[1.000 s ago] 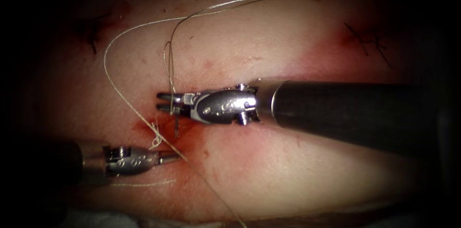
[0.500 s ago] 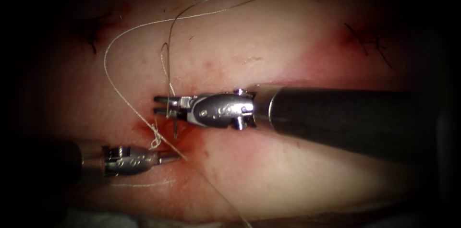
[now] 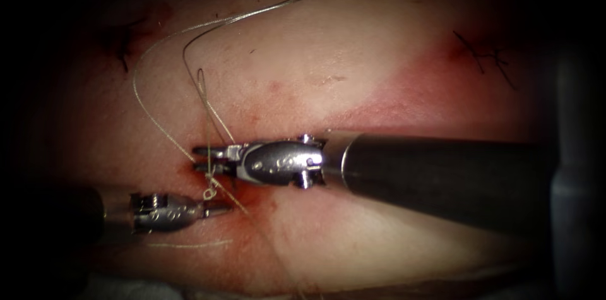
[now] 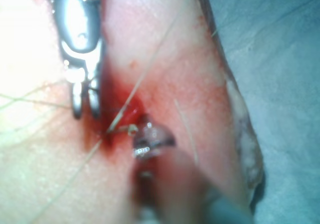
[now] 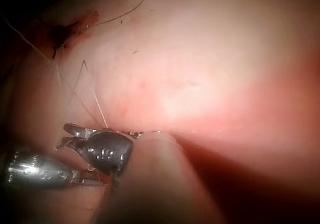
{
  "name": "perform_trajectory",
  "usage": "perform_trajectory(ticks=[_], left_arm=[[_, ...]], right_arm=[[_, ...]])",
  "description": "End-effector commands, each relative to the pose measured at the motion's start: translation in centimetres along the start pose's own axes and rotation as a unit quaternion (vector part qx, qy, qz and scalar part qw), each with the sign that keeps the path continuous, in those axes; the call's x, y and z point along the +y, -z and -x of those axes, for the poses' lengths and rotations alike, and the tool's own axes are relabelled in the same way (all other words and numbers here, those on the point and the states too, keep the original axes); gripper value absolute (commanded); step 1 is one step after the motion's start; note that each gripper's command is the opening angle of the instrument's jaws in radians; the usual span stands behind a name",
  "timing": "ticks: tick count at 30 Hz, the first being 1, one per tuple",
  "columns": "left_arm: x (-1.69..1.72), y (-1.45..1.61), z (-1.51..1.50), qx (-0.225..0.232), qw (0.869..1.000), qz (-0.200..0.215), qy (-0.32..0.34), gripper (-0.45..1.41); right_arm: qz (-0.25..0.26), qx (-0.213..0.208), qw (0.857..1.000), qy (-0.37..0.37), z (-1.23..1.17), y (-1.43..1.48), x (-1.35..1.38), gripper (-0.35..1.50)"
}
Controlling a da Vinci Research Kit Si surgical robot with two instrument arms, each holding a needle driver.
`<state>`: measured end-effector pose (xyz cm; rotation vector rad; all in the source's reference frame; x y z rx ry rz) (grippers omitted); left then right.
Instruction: Wound Closure
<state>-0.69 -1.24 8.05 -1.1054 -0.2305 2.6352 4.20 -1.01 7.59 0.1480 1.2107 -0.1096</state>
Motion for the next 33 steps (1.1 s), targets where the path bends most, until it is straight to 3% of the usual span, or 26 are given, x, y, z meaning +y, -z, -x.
perform_trajectory(ticks=[1,9,22,33], left_arm=[[0.06,-0.1,0.04,0.0,1.0,0.001,0.001,-0.08],[0.05,-0.1,0.07,0.0,1.0,0.0,-0.001,-0.08],[0.05,-0.08,0.07,-0.001,1.0,-0.001,-0.001,-0.1],[0.05,-0.08,0.07,-0.001,1.0,0.0,-0.001,-0.11]], right_arm=[[0.0,0.002,1.0,-0.016,0.0,-0.09,-0.04,-0.35],[-0.005,-0.011,0.988,-0.153,0.03,-0.05,0.02,-0.35],[-0.034,-0.026,0.969,-0.244,0.04,-0.06,0.01,-0.35],[-0.062,-0.034,0.931,-0.357,0.04,-0.06,-0.03,-0.35]])
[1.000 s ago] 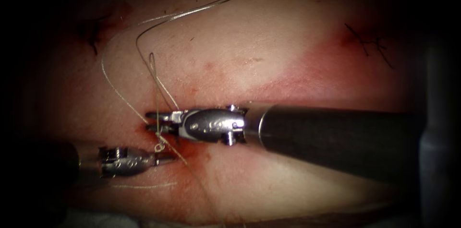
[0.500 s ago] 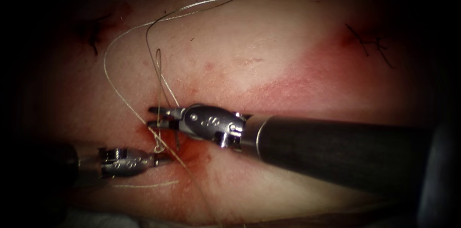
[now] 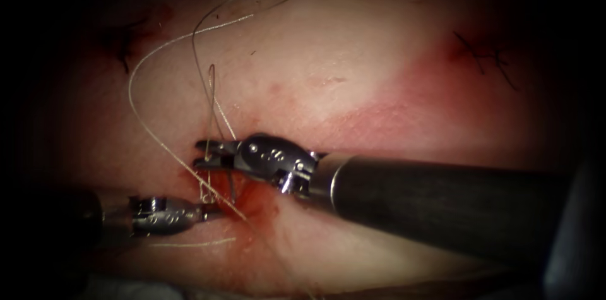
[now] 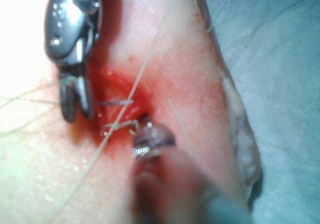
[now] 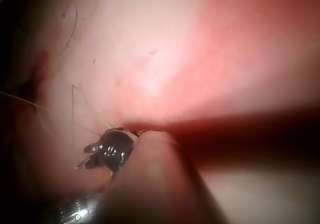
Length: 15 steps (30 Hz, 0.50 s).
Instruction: Wound Closure
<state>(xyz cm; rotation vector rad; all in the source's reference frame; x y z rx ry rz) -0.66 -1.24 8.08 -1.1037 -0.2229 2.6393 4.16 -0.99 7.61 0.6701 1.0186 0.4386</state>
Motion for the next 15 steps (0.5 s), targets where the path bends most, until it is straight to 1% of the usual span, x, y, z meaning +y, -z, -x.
perform_trajectory(ticks=[1,7,12,15], left_arm=[[0.06,-0.08,0.03,0.0,1.0,0.002,0.001,-0.11],[0.06,-0.08,0.03,0.0,1.0,0.002,0.001,-0.11],[0.06,-0.08,0.03,0.0,1.0,0.002,0.001,-0.13],[0.06,-0.08,0.03,0.0,1.0,0.002,0.001,-0.15]], right_arm=[[-0.005,-0.002,1.0,-0.015,0.02,-0.1,-0.01,-0.35],[-0.009,-0.005,0.998,-0.061,0.02,-0.1,0.0,-0.35],[-0.024,-0.017,0.995,-0.098,0.03,-0.09,0.0,-0.35],[-0.028,-0.017,0.993,-0.115,0.03,-0.09,0.0,-0.35]])
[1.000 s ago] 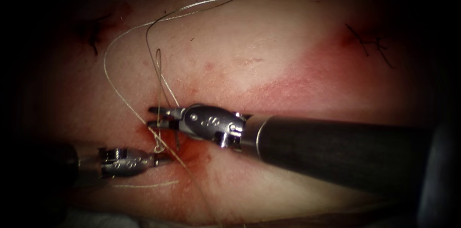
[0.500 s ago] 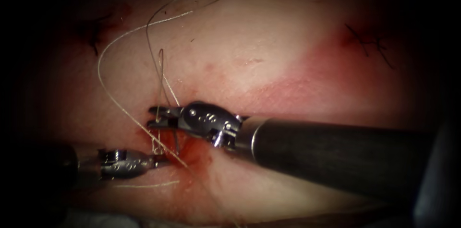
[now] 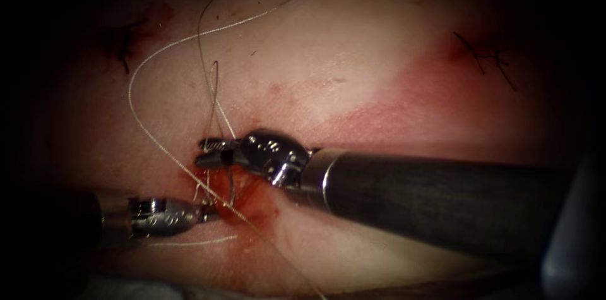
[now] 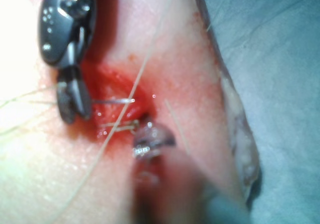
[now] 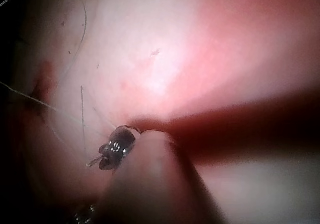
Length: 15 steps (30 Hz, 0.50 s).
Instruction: Wound Closure
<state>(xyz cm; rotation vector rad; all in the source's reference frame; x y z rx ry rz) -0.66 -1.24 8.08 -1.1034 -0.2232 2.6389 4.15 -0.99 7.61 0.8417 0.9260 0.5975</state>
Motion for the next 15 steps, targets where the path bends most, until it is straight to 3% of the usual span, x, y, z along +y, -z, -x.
perform_trajectory(ticks=[1,15], left_arm=[[0.06,-0.08,0.03,0.0,1.0,0.002,0.001,-0.15],[0.06,-0.09,0.03,0.0,1.0,0.002,0.001,-0.15]], right_arm=[[-0.003,0.0,1.0,-0.007,0.02,-0.1,0.01,-0.35],[-0.037,-0.005,0.997,-0.063,0.14,-0.19,0.01,-0.35]])
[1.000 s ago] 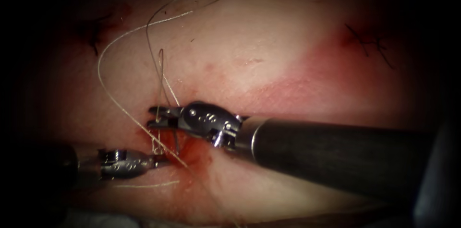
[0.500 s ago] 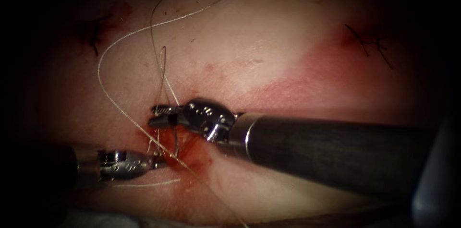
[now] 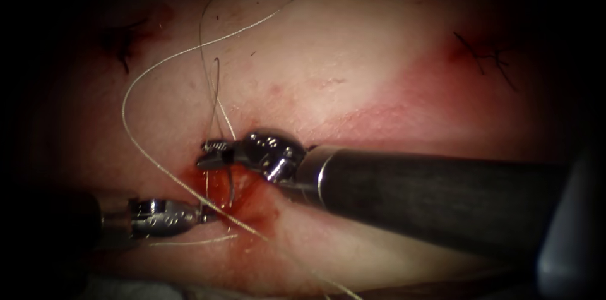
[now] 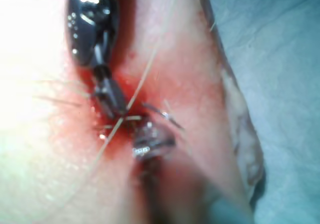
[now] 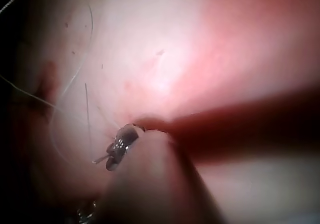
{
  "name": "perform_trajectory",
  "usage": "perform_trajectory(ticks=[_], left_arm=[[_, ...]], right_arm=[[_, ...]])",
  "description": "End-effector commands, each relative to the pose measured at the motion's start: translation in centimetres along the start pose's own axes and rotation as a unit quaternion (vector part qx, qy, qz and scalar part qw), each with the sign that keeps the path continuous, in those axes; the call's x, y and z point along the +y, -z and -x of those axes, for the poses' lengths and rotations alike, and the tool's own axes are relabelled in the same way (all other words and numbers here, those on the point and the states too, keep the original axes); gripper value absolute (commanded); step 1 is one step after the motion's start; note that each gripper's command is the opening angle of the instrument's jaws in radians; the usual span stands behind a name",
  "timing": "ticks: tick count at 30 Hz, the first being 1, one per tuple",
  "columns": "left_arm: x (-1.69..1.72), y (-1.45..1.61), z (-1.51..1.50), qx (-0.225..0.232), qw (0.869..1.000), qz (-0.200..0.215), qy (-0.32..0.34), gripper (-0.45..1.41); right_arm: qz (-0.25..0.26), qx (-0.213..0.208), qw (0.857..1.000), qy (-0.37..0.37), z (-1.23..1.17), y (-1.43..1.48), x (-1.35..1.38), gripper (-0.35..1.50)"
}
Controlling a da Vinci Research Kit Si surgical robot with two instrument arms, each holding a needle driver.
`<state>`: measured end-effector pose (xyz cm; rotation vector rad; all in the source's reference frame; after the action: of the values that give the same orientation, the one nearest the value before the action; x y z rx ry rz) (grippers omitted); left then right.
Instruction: Wound Closure
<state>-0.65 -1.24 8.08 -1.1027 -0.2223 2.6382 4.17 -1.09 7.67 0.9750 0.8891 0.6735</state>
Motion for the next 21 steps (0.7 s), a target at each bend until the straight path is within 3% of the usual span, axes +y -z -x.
perform_trajectory(ticks=[1,7,14,15,16,17,18,19,21], left_arm=[[0.07,-0.09,0.03,0.0,1.0,0.002,0.0,-0.15],[0.07,-0.09,0.03,0.0,1.0,0.002,0.0,-0.15],[0.07,-0.09,0.03,0.0,1.0,0.002,0.001,-0.16],[0.07,-0.09,0.03,0.0,1.0,0.002,0.001,-0.16],[0.07,-0.09,0.03,0.0,1.0,0.002,0.001,-0.16],[0.08,-0.09,0.03,0.0,1.0,0.002,0.001,-0.16],[0.08,-0.09,0.03,0.0,1.0,0.002,0.001,-0.16],[0.08,-0.08,0.03,0.0,1.0,0.002,0.0,-0.16],[0.09,-0.08,0.03,0.0,1.0,0.002,0.0,-0.15]], right_arm=[[-0.001,0.001,1.0,0.002,0.04,-0.11,0.02,-0.35],[-0.019,-0.009,1.0,-0.02,0.19,-0.18,0.02,-0.35],[-0.032,-0.008,0.999,-0.015,0.17,-0.2,0.02,-0.35],[-0.037,-0.009,0.999,-0.014,0.16,-0.19,0.03,-0.28],[-0.034,-0.007,0.999,-0.013,0.15,-0.18,0.04,-0.1],[-0.028,-0.002,1.0,-0.013,0.15,-0.16,0.04,0.22],[-0.02,0.004,1.0,0.001,0.14,-0.14,0.04,0.37],[-0.005,0.015,0.999,0.049,0.11,-0.06,0.04,0.76],[-0.002,0.017,0.997,0.081,0.07,0.02,0.05,1.18]])
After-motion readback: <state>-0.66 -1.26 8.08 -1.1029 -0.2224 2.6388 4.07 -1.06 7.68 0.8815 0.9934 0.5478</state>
